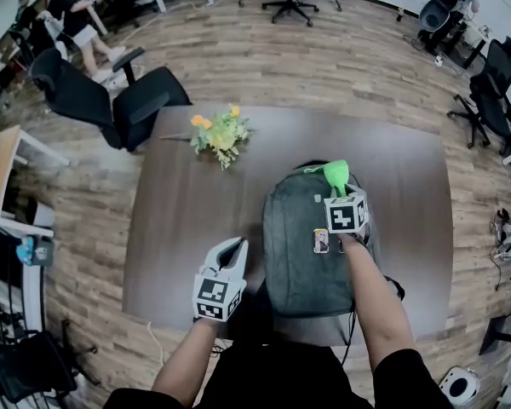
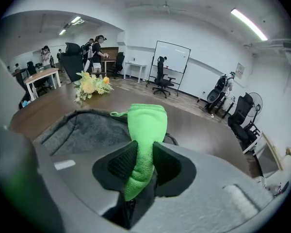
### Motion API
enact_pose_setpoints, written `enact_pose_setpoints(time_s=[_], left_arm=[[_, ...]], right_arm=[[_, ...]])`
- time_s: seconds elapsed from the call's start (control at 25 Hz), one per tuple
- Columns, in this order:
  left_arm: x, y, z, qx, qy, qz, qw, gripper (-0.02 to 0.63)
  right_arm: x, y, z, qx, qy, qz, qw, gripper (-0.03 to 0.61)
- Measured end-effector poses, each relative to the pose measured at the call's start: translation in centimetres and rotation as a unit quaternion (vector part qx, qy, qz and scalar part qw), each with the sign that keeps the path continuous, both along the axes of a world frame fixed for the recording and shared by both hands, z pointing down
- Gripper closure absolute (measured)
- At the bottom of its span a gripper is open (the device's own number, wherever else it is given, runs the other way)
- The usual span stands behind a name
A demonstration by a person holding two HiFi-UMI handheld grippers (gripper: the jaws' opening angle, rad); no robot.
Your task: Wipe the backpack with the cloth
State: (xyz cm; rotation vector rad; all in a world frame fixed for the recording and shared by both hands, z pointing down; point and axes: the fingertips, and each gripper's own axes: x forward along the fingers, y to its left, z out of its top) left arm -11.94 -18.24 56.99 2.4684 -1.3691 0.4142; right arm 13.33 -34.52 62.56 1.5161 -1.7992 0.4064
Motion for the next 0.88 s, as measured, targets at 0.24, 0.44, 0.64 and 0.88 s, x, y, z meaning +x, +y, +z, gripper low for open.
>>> enact_pose_setpoints(time_s=[0.24,0.44,0.64,0.88], left_arm=[[1.1,-0.4,-0.1,0.003,0.002,0.007,1.0,0.598],[2.0,-0.3,0.0,0.001,0.0,0.019,0.9998,0.597],[1.4,-0.1,-0.3,0.003,-0.005,0.013,0.9999,0.597],[0.3,0.3,-0.5,0.003,-0.003,-0.001,1.0,0.597]], right_arm=[[3.3,0.3,-1.1,-0.002,0.01,0.033,0.999,0.476],[7.0,0.5,-0.9,-0.004,0.025,0.056,0.998,0.476],[6.4,1.0,-2.5,0.014,0.007,0.045,0.999,0.476],[-0.3,2.8,-4.0,0.016,-0.041,-0.013,0.999,0.474]])
